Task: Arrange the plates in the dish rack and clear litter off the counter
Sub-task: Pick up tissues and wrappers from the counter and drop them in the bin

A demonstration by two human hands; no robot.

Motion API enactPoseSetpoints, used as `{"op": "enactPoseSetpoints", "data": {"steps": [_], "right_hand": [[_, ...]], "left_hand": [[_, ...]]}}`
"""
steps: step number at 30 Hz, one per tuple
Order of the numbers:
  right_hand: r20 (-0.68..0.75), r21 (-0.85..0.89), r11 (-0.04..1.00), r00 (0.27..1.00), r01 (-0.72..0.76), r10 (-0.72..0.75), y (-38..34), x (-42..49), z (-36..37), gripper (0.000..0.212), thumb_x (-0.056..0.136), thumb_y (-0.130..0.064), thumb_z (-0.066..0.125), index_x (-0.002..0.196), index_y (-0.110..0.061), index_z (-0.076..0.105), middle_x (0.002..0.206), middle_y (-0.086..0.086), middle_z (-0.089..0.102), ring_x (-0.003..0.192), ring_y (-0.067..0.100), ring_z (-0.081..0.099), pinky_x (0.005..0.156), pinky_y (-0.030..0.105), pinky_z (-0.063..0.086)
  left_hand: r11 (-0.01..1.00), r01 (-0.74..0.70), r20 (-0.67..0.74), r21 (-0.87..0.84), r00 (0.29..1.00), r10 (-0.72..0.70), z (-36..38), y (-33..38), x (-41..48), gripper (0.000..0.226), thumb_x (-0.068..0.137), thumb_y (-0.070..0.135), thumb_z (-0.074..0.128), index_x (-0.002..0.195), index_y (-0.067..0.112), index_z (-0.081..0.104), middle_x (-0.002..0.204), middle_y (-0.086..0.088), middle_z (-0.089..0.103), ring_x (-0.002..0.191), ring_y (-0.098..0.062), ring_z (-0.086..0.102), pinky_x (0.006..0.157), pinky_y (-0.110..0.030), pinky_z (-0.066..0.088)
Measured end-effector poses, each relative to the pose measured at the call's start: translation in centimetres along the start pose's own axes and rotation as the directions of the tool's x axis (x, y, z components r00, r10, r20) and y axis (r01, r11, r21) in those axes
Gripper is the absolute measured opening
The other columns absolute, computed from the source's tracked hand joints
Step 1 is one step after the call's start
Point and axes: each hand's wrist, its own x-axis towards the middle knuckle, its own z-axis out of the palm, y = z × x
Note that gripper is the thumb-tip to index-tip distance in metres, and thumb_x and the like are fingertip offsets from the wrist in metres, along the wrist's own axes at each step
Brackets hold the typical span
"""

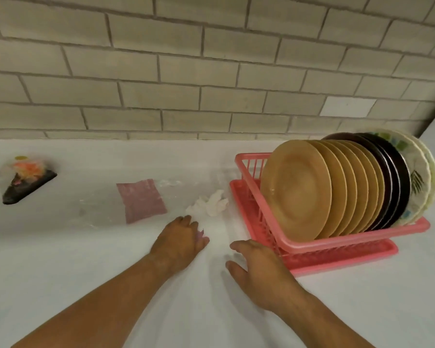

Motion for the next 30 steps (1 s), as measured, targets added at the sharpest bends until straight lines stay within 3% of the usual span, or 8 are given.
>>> {"op": "enactPoseSetpoints", "data": {"steps": [4,9,12,15,20,24,27,30], "right_hand": [[-0.059,0.017,1.0,0.998,-0.013,0.014,-1.0,3.4,1.2,0.046,0.094,-0.042,0.05,0.138,-0.026,0.047,0.137,-0.006,0.05,0.125,0.011,0.046,0.102,0.02,0.033],[-0.235,-0.092,0.996,0.971,0.017,-0.039,-3.5,10.9,0.6,0.047,0.094,-0.032,0.052,0.14,-0.02,0.045,0.148,0.002,0.037,0.129,0.023,0.042,0.108,0.031,0.033],[-0.129,-0.246,0.968,0.991,-0.051,0.02,-3.6,14.3,1.1,0.054,0.094,-0.033,0.049,0.145,-0.025,0.033,0.149,0.004,0.033,0.124,0.029,0.046,0.102,0.041,0.042],[-0.021,-0.28,0.958,0.998,-0.065,0.061,-2.9,15.1,2.9,0.037,0.095,-0.025,0.045,0.132,-0.024,0.049,0.127,0.005,0.055,0.11,0.026,0.053,0.092,0.036,0.046],[-0.038,-0.011,1.0,0.999,0.001,-0.002,-3.0,14.6,4.3,0.015,0.091,-0.014,0.055,0.094,-0.021,0.069,0.096,-0.012,0.064,0.088,0.006,0.061,0.073,0.005,0.04],[0.016,0.275,0.961,1.0,-0.004,-0.001,-3.9,13.9,4.2,0.016,0.08,-0.029,0.072,0.095,-0.028,0.066,0.088,-0.013,0.068,0.076,0.002,0.063,0.064,0.016,0.047],[0.128,0.506,0.859,0.992,-0.078,0.015,-4.0,13.6,3.8,0.055,0.073,-0.021,0.082,0.121,-0.025,0.056,0.106,-0.012,0.061,0.092,0.004,0.063,0.078,0.016,0.051],[0.209,0.601,0.786,0.978,-0.145,0.021,-3.8,13.9,3.0,0.05,0.078,-0.003,0.069,0.12,-0.026,0.053,0.113,-0.007,0.06,0.094,0.005,0.063,0.079,0.02,0.055]], "left_hand": [[0.995,-0.096,-0.029,-0.036,0.995,0.095,1.4,-1.2,0.3,0.043,0.102,0.036,0.032,0.14,0.019,0.045,0.151,0.0,0.037,0.139,-0.016,0.032,0.112,-0.023,0.019],[0.953,-0.114,-0.031,-0.281,0.994,0.109,-0.1,-3.8,-1.0,0.029,0.1,0.035,0.038,0.111,0.023,0.062,0.117,0.008,0.063,0.111,-0.017,0.058,0.094,-0.019,0.039],[0.93,-0.086,-0.058,-0.357,0.996,0.07,-0.8,-5.8,-1.7,0.04,0.1,0.021,0.04,0.136,0.036,0.047,0.122,0.018,0.053,0.116,-0.006,0.052,0.096,-0.009,0.03],[0.914,-0.112,-0.116,-0.389,0.991,0.072,-1.3,-7.4,-1.6,0.05,0.093,-0.001,0.043,0.134,0.026,0.05,0.119,0.009,0.055,0.108,-0.01,0.054,0.098,-0.017,0.038],[0.892,-0.131,-0.232,-0.433,0.972,0.031,-1.8,-8.4,-0.5,0.027,0.098,0.018,0.041,0.12,0.019,0.058,0.111,0.006,0.056,0.103,-0.012,0.054,0.089,-0.015,0.039],[0.914,-0.119,-0.148,-0.387,0.987,0.066,-1.8,-7.9,0.0,0.054,0.091,0.059,0.037,0.134,0.027,0.046,0.111,0.009,0.048,0.1,-0.006,0.048,0.084,-0.021,0.041],[0.928,-0.116,-0.089,-0.354,0.992,0.09,-1.5,-8.1,-0.1,0.042,0.093,0.053,0.044,0.128,0.031,0.053,0.101,0.011,0.046,0.093,-0.008,0.049,0.081,-0.022,0.043],[0.944,-0.116,-0.121,-0.308,0.989,0.082,-1.5,-8.3,-0.2,0.025,0.098,0.034,0.045,0.103,0.018,0.063,0.091,0.007,0.044,0.083,-0.013,0.05,0.074,-0.023,0.042]]}}
